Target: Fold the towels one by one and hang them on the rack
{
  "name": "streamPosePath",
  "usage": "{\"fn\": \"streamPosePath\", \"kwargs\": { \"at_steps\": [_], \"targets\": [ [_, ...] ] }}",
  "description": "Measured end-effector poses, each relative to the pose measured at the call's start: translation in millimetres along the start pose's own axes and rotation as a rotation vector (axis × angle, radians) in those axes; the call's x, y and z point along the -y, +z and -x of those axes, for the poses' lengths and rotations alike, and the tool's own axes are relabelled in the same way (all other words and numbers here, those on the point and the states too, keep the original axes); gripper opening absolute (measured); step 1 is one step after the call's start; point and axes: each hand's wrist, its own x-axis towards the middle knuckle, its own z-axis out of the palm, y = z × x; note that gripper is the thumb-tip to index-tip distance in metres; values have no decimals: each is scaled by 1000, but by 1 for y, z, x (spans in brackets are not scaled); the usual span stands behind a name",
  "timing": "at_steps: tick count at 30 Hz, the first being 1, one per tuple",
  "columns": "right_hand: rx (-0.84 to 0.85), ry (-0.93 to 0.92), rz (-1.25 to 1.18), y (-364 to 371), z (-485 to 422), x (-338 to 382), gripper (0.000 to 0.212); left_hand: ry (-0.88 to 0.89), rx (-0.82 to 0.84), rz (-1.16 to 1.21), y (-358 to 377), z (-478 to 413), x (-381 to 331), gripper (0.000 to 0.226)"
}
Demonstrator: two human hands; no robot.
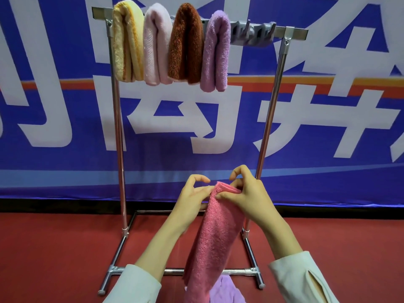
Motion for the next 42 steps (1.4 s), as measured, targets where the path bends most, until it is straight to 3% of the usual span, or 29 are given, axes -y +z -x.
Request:
{"fn": "streamPosePath", "kwargs": {
  "at_steps": [5,12,15,21,23,26,30,33,39,42],
  "targets": [
    [-28,-1,111,-1,0,0,49,6,88,-57,2,2,5,46],
    [115,-103,227,-7,1,-6,48,37,11,-25,-7,-4,3,52],
    [145,-111,169,-13,3,-8,51,32,-10,-5,-11,-4,2,53],
    [78,-104,83,-15,4,-5,35,46,-19,-11,-15,-4,-4,50],
    [41,-78,66,-14,3,-4,41,43,-24,24,-15,-3,-4,50],
    [105,86,-153,-13,6,-1,60,50,-43,65,-16,-4,-4,50],
    [178,85,-361,-8,7,-7,16,78,-40,107,-17,-5,-5,50],
    [167,67,-473,-8,8,-4,23,95,-40,160,-18,-5,-4,49],
    [215,-7,-502,-12,8,3,27,-37,135,63,-20,-2,5,77],
    [191,-18,-571,-12,8,7,24,-150,215,-9,-20,1,8,71]
  ]
}}
